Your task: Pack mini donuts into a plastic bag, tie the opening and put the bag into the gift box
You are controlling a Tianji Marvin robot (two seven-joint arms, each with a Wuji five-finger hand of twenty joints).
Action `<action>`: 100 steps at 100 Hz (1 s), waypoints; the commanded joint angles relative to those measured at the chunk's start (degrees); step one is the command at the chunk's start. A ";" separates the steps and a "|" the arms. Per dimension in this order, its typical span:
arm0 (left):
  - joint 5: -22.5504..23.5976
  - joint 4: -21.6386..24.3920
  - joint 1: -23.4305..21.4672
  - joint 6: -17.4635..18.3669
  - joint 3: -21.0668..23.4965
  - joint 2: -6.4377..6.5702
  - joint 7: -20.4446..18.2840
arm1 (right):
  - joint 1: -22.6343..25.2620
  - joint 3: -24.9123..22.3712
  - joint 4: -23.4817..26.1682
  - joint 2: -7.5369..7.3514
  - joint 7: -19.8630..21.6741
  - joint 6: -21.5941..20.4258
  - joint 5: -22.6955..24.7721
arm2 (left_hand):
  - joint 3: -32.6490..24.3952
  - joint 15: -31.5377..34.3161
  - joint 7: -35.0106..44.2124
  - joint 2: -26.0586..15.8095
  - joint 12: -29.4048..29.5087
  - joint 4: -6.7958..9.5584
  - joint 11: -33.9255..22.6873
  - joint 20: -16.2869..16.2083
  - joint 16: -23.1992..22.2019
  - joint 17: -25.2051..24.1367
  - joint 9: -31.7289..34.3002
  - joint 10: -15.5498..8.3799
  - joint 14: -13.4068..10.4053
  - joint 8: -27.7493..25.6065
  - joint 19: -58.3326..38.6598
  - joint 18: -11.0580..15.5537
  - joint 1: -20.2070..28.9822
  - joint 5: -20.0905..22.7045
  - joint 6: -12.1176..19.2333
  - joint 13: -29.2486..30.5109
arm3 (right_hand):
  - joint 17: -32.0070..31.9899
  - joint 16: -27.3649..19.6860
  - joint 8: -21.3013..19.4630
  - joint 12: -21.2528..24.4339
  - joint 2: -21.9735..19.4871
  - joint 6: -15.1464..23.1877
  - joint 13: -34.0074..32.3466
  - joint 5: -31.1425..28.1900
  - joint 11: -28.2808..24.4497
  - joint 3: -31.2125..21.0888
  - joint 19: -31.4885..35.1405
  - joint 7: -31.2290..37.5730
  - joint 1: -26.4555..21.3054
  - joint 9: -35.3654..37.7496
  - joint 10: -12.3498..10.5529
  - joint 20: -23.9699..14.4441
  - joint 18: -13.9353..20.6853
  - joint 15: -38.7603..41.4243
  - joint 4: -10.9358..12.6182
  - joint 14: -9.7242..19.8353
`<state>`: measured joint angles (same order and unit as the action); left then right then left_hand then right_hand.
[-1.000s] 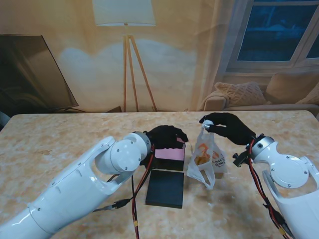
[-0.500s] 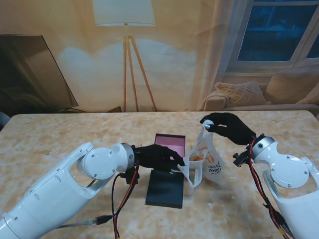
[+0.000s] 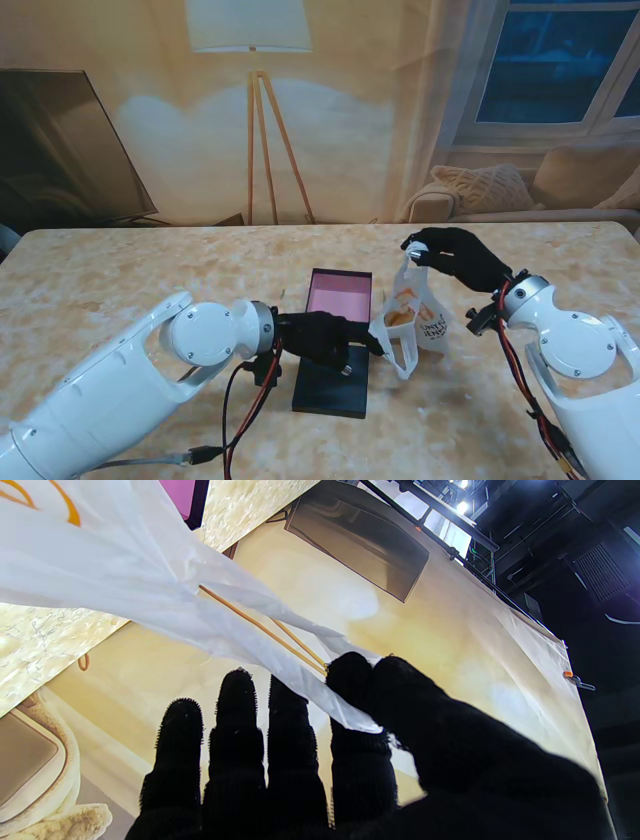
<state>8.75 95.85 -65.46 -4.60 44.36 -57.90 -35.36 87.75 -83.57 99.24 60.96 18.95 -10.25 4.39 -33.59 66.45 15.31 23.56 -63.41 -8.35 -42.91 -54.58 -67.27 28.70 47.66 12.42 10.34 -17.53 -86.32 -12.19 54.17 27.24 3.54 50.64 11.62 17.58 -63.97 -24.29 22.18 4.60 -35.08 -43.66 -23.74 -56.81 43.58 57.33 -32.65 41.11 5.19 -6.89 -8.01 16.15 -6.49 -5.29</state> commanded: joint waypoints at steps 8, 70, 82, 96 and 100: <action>0.56 -0.05 0.73 0.80 -1.66 -0.61 -0.70 | 0.14 0.38 -0.25 0.54 0.86 0.57 0.12 | 0.79 0.43 -1.25 -0.75 1.27 -0.42 0.19 0.48 0.90 0.15 0.55 -0.10 0.35 2.29 -1.66 -0.26 -0.41 -3.46 2.42 1.13 | -0.27 1.01 0.27 -0.49 -2.58 5.66 -0.86 -0.50 -0.01 -6.72 0.92 2.27 -3.83 0.49 -0.78 -0.86 0.32 0.16 3.68 0.67; 5.31 -1.82 3.48 -0.29 -7.61 -2.08 4.63 | -2.90 1.77 -3.25 0.80 1.98 4.62 -1.99 | -0.81 2.02 -0.34 -2.72 3.61 0.39 -3.39 1.46 1.77 2.90 2.41 -0.49 0.30 2.97 -3.85 -0.58 -3.74 -3.24 -0.91 4.12 | -0.52 0.28 0.82 0.24 -3.21 5.24 -0.19 0.14 1.03 -5.91 0.20 1.83 -4.58 -0.03 -0.48 -0.63 1.01 -0.85 3.48 0.57; 6.23 -2.81 4.24 -0.08 -9.01 -2.81 6.76 | -3.09 1.85 -3.63 0.81 2.09 4.84 -2.05 | -1.37 2.75 0.37 -2.56 3.95 0.32 -4.49 1.73 2.03 3.92 3.31 -0.74 0.30 2.48 -4.72 -0.78 -3.64 -2.48 -1.03 5.19 | -0.61 0.19 1.05 0.42 -3.14 5.41 -0.21 0.21 1.26 -5.77 0.12 1.59 -4.65 0.05 -0.40 -0.60 0.88 -0.92 3.39 0.47; 8.28 -4.05 5.98 0.12 -10.98 -3.18 7.72 | -3.06 1.58 -3.85 0.85 1.99 5.20 -2.03 | -2.29 3.46 1.27 -2.44 4.92 0.16 -5.76 2.70 2.82 4.42 3.74 -1.07 0.14 1.90 -5.60 -0.76 -4.06 -1.93 -1.50 5.76 | -0.69 0.21 1.10 0.43 -3.07 5.38 -0.15 0.17 1.29 -5.76 0.14 1.57 -4.66 0.11 -0.38 -0.62 0.78 -0.92 3.40 0.42; 9.31 -4.49 6.48 0.36 -11.56 -3.32 8.24 | -3.07 1.51 -3.90 0.84 2.06 5.34 -2.03 | -2.35 3.71 1.35 -2.47 4.90 0.16 -6.02 2.75 2.83 4.80 3.98 -1.22 0.00 1.86 -5.88 -0.71 -4.12 -1.60 -2.07 6.08 | -0.75 0.20 1.12 0.44 -3.07 5.33 -0.07 0.15 1.32 -5.78 0.15 1.57 -4.65 0.08 -0.31 -0.63 0.79 -0.96 3.41 0.39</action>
<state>16.98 91.78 -59.69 -4.55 33.04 -60.63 -26.72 84.28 -81.97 95.45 61.38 20.24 -5.27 2.33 -34.66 67.96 15.57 22.03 -58.75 -8.36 -47.32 -52.65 -65.49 32.58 49.84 12.19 10.37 -15.23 -88.95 -12.77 51.44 25.86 1.78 54.81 11.45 17.59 -63.97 -24.29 22.18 4.45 -35.08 -43.66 -22.92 -56.81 43.69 57.33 -32.66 41.11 5.19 -6.93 -8.01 16.06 -6.49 -5.29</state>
